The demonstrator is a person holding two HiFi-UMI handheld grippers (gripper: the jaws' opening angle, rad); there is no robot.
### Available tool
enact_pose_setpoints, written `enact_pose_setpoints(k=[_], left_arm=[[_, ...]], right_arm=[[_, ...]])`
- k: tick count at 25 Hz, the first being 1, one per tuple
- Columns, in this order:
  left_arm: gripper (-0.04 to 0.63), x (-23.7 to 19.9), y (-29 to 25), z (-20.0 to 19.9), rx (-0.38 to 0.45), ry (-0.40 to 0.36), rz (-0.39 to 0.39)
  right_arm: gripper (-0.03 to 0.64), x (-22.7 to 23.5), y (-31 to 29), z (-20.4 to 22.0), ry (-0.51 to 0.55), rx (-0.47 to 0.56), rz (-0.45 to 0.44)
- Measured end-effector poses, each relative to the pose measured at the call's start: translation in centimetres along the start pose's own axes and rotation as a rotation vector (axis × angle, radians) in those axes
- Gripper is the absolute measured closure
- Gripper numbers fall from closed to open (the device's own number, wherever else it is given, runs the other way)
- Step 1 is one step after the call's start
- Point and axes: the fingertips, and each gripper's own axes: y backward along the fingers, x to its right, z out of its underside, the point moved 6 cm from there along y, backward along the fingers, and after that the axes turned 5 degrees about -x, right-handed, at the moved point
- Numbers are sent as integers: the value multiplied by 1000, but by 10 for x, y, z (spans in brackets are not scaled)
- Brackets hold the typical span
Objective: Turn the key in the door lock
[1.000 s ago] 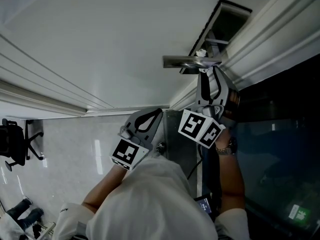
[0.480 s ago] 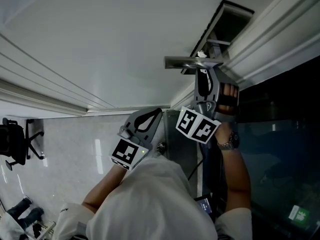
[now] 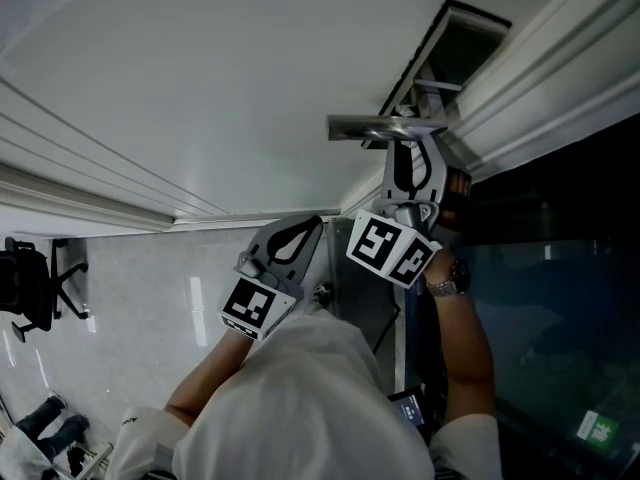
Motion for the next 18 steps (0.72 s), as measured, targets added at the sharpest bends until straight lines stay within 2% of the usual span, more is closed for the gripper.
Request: enact_pose_setpoints(k=[4,8,11,18], left_arm=[[589,-2,-2,1,-2,3,-2],[589,-4,-3,0,4,-1,-3],[589,-4,-3,0,1,9,-4],[589,-4,-3,1,1,14,-7]], right_arm=[[499,2,0,0,-131,5,-20],[499,4,0,0,-190,16,-50],[497,7,-1,0,-307,13,-100],[496,11,-2,2,-521,36,-102]])
